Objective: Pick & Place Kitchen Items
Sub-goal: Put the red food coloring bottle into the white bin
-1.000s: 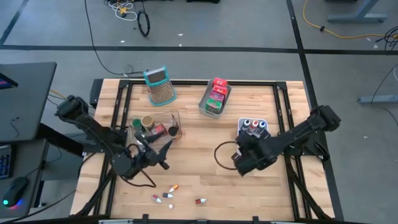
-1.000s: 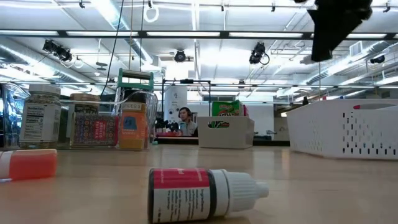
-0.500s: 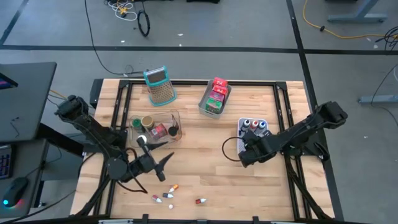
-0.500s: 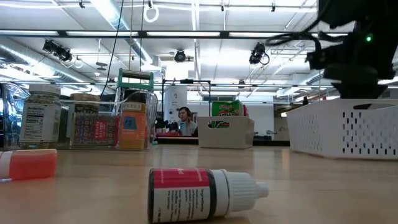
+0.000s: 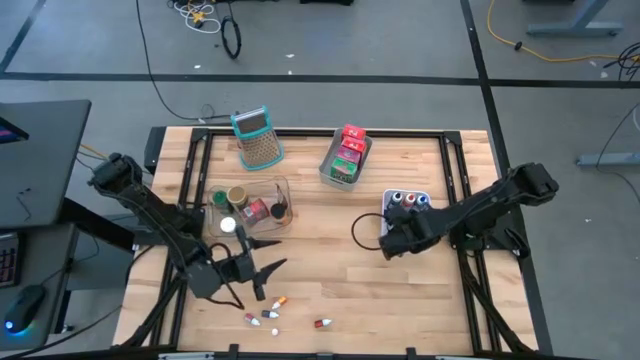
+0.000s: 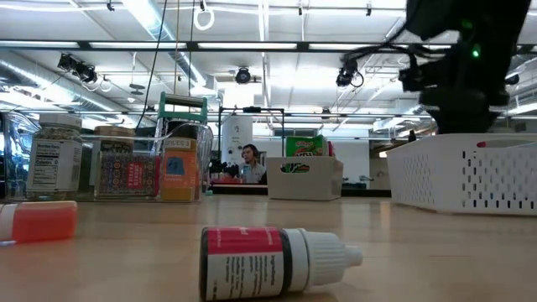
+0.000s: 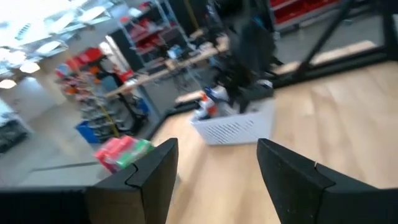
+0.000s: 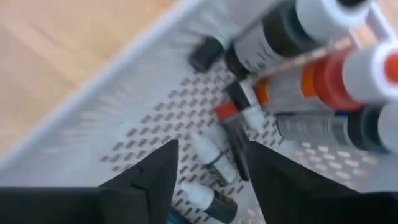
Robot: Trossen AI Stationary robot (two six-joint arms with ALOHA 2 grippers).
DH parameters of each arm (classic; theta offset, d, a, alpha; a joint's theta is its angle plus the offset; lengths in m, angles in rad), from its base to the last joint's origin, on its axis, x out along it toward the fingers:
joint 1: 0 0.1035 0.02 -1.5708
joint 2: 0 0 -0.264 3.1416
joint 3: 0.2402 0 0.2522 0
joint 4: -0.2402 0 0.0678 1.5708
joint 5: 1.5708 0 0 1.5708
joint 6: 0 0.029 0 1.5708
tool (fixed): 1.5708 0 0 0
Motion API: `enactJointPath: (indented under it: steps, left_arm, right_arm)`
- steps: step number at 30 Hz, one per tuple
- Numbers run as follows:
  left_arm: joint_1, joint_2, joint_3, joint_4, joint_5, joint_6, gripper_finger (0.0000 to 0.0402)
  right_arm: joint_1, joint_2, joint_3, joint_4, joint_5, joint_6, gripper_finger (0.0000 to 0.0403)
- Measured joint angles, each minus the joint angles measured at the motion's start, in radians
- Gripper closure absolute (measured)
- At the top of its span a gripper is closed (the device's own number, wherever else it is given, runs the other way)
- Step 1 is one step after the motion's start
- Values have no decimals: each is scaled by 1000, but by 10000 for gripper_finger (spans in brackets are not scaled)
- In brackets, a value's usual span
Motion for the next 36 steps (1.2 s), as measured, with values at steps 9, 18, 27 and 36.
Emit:
enactJointPath:
  steps: [9,18,27,36]
  left_arm:
    - [0,0,0,-118,230,-158,174]
    - [-46,0,0,-344,262,-411,174]
    - [-79,0,0,-455,283,-468,174]
    - [-72,0,0,-479,284,-435,174]
  right_arm:
    - [-5,0,211,31,108,-176,207]
    - [60,28,223,634,25,-806,214]
    - [123,133,223,921,-120,-1133,214]
    - [127,238,222,1014,-239,-1126,214]
